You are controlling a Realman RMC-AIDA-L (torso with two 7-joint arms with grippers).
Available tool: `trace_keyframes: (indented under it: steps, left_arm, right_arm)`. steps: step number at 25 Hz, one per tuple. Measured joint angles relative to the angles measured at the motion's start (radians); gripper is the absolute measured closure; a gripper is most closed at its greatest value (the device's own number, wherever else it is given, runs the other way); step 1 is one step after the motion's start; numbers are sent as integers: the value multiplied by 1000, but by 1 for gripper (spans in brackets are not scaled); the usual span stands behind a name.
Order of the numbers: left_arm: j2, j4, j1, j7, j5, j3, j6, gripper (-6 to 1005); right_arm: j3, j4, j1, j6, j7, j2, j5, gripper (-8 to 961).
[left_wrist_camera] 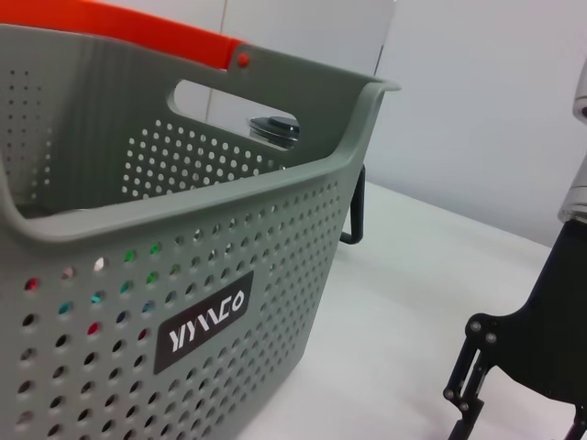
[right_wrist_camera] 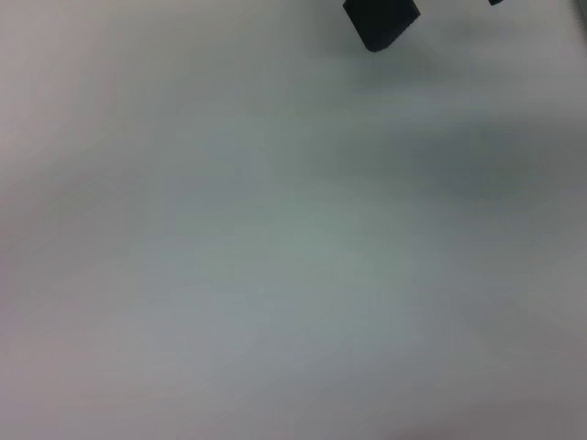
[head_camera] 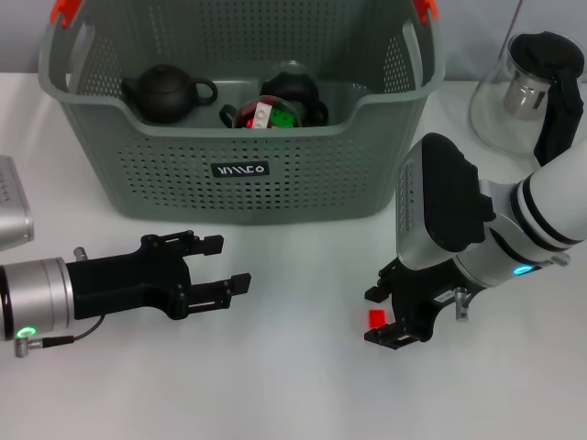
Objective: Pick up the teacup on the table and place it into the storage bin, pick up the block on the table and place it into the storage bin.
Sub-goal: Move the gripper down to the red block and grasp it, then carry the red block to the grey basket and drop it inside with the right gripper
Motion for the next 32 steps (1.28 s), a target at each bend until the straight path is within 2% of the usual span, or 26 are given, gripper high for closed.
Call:
trace_keyframes:
  steps: [9,20,24,26,27,28,32]
  left_arm:
    - [1,-19,-4,0,0,0,-13,264]
    - [2,-25,-4,0,1,0,-21,264]
    - [2,-25,-4,0,2,0,-25,263]
    - [2,-25,-4,0,2,0,-25,263]
    - [2,-25,-4,0,2,-1,-25,263]
    - [2,-25,-4,0,2,-2,-25,263]
    - [3,-24,-4,0,2,-5,-26,263]
  right_arm:
    - [-1,2,1,-1,-2,0,7,390]
    - [-1,-1,1,-7,3,-2,7,756]
    - [17,-11,1,-28,4,-2,9,757]
    - [62,-34,1,-86,1,-4,9,757]
    - [139,-75,0,-171,-8,-5,16,757]
    - [139,-75,0,-171,-8,-5,16,757]
    - [389,-212,7,-392,-15,-9,105,756]
